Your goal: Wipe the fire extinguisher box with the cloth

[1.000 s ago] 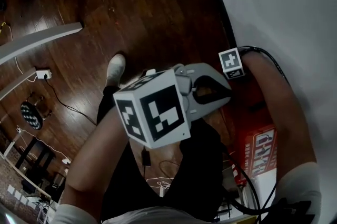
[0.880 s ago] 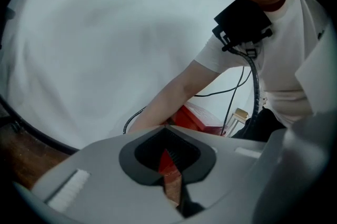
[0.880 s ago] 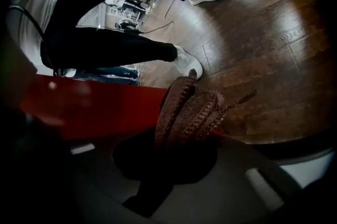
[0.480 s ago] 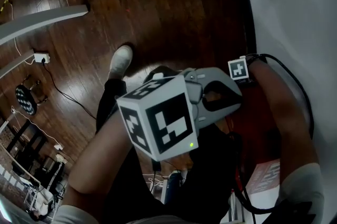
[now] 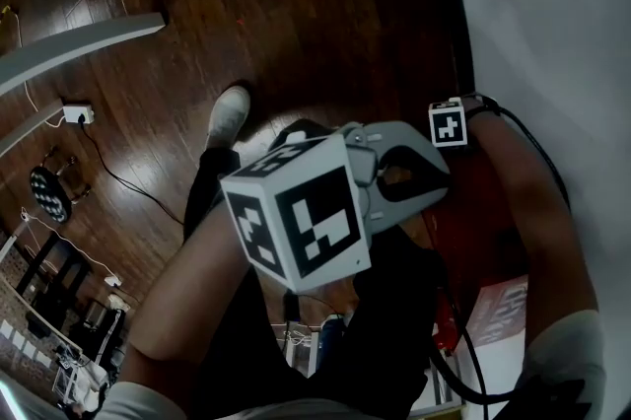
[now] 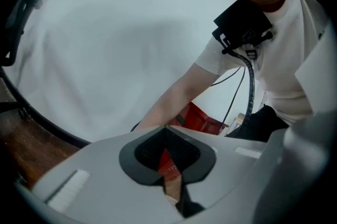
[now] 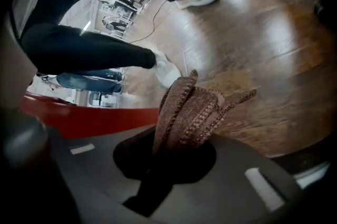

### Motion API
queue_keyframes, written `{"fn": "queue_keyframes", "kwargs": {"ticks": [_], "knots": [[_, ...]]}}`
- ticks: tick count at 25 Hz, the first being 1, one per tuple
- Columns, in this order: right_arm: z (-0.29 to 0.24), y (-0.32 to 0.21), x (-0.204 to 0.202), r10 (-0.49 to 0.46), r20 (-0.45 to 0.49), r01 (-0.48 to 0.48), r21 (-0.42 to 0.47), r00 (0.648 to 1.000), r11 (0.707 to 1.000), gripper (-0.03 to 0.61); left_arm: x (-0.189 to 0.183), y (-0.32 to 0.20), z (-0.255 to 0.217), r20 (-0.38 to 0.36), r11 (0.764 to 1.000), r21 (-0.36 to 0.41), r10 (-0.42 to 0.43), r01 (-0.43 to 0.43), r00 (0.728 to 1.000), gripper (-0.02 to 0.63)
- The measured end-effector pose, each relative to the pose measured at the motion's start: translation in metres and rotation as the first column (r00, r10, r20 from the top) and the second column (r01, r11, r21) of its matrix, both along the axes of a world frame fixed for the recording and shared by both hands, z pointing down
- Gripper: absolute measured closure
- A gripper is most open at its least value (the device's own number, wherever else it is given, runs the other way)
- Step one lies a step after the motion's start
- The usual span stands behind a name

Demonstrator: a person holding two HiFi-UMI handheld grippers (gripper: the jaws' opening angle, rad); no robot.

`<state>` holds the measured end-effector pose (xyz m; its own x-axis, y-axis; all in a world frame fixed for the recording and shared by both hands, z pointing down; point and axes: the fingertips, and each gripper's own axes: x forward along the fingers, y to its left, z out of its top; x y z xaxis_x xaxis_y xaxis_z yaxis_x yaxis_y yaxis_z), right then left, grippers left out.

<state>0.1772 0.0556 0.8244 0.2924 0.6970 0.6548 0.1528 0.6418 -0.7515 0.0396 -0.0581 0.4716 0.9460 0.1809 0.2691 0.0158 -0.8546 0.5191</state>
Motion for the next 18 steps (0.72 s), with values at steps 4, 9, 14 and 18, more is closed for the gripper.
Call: {"fn": "queue_keyframes", "kwargs": {"ticks": [4,9,14,18], "knots": [[-0.041,-0.033,-0.031,0.11,0.076,-0.119,0.123,0.991,0.985,0.533,-0.009,0.009,-0.036,-0.001,0.997,0.022,0.077,-0.077,0.997,0.615],[-0.129,-0.091,-0.053,0.25,0.114,-0.273,0.299,0.962,0.914,0.532,-0.028,0.012,-0.097,-0.029,0.98,0.065,0.189,-0.187,0.981,0.615],[-0.243,-0.123,-0.059,0.42,0.151,-0.442,0.423,0.895,0.791,0.532,-0.045,0.016,-0.161,-0.055,0.938,0.136,0.328,-0.318,0.943,0.615],[-0.34,-0.119,-0.061,0.597,0.249,-0.623,0.528,0.763,0.577,0.532,-0.059,0.033,-0.212,-0.071,0.864,0.214,0.478,-0.455,0.875,0.615]]}}
